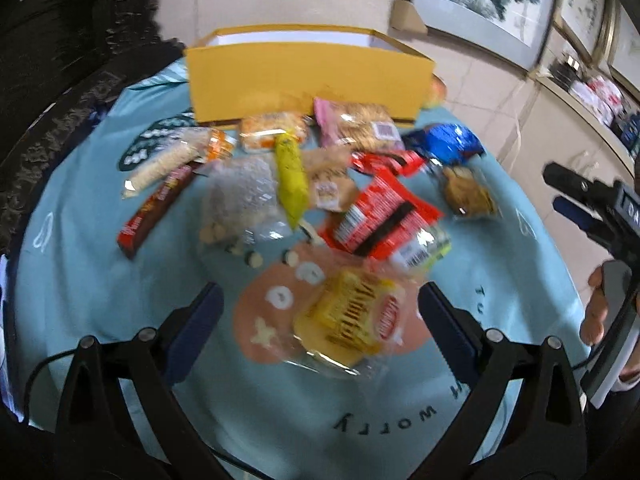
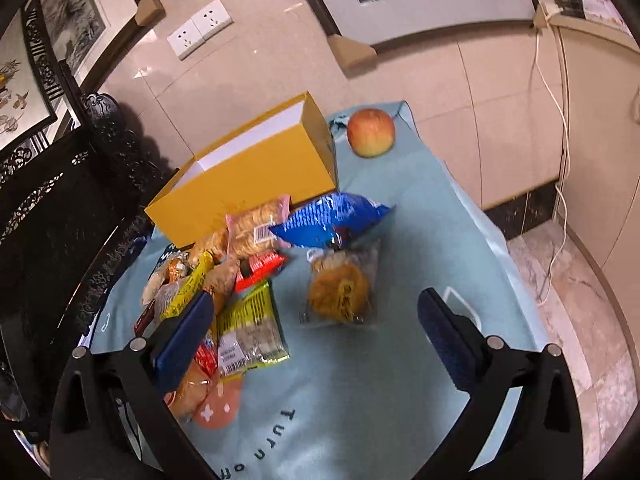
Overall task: Organize snacks
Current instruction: 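Move both tools back over the remaining snacks on the table, then grasp the yellow-labeled bread bag with the left tool while the right tool grasps a round bread packet, then carry both bread packets into the yellow box and open both tools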
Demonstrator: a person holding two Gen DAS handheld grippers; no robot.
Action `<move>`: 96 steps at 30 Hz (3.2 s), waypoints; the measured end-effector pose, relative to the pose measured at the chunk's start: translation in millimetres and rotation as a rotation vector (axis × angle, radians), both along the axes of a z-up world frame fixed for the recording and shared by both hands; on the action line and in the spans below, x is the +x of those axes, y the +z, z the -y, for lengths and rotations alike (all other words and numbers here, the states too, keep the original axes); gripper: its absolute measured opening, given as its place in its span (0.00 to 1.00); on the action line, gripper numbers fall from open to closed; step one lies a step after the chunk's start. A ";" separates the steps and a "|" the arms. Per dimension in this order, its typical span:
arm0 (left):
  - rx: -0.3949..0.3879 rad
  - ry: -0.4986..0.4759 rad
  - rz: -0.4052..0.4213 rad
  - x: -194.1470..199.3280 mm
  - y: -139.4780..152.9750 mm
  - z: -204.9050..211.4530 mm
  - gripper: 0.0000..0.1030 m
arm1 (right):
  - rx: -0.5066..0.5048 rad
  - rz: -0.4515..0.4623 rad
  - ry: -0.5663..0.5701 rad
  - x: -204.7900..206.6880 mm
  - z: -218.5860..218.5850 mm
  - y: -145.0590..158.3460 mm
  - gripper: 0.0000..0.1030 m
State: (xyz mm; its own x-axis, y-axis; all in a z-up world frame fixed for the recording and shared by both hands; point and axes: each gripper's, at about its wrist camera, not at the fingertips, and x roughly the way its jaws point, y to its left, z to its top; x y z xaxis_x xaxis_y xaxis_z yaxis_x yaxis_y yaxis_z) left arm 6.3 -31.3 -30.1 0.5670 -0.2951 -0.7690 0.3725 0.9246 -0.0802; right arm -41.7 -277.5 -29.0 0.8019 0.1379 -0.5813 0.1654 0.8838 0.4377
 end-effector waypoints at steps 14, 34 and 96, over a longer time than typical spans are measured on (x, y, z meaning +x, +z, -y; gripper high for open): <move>0.060 -0.016 -0.086 14.2 -42.8 24.5 0.58 | -0.062 -0.066 0.044 11.3 -14.2 -16.0 0.99; 0.030 0.022 -0.088 22.8 -39.6 8.9 0.57 | -0.447 -0.323 0.027 99.9 -51.5 -58.2 0.56; -0.277 0.284 0.029 285.2 89.0 26.6 0.97 | -0.416 0.200 0.052 243.3 -62.9 68.5 0.86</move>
State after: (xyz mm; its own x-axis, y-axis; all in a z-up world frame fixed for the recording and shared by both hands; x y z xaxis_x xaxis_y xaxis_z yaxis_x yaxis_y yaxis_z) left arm 291.5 -57.9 59.0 0.6762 -0.3177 -0.6647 0.1109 0.9359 -0.3344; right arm 201.6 -214.6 39.5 0.9022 -0.0317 -0.4302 0.0650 0.9959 0.0630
